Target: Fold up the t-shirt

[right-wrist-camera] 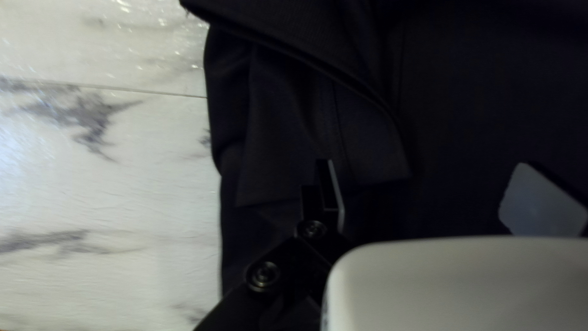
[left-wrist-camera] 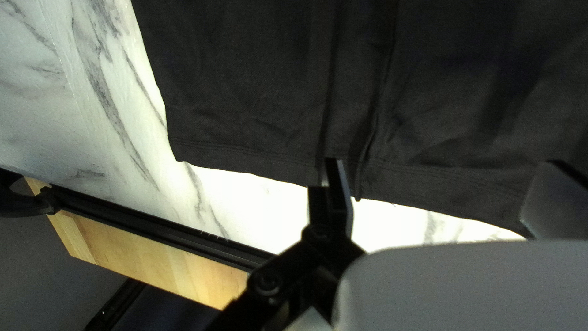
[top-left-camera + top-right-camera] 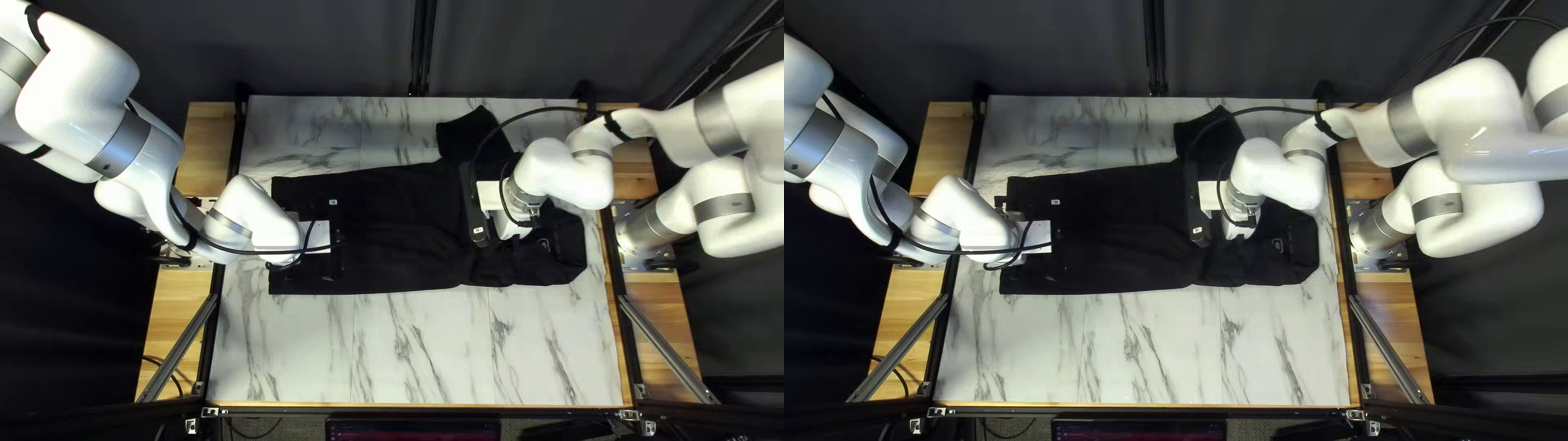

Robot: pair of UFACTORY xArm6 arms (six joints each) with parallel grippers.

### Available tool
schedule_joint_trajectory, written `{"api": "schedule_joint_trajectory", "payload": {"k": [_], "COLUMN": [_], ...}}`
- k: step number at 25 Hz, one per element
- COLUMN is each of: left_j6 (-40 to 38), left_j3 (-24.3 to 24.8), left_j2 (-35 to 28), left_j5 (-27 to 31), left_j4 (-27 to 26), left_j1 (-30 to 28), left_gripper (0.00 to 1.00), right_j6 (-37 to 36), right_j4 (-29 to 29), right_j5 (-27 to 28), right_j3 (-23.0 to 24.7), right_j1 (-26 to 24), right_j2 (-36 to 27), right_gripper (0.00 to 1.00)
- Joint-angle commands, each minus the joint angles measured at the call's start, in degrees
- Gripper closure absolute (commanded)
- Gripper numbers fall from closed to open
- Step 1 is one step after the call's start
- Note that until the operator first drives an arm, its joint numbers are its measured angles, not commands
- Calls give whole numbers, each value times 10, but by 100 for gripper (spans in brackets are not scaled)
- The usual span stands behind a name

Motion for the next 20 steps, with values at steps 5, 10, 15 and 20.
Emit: {"api": "schedule_joint_trajectory", "payload": {"k": [5,10,15,20], "left_j6": [0,0,0,0], "left_j3": [0,0,0,0], "left_j2": [0,0,0,0], "left_j5": [0,0,0,0], "left_j4": [0,0,0,0], "left_j1": [0,0,0,0], "left_gripper": [0,0,0,0], "right_j6": [-43,4,63,92], "right_j4": [9,-28,-80,-118], "right_j5": [1,35,82,121], "right_j3": [-33,-50,-69,-77], "right_j1": [19,33,44,37], "right_j2": [43,25,-8,-38], "right_gripper": [100,100,100,100]}}
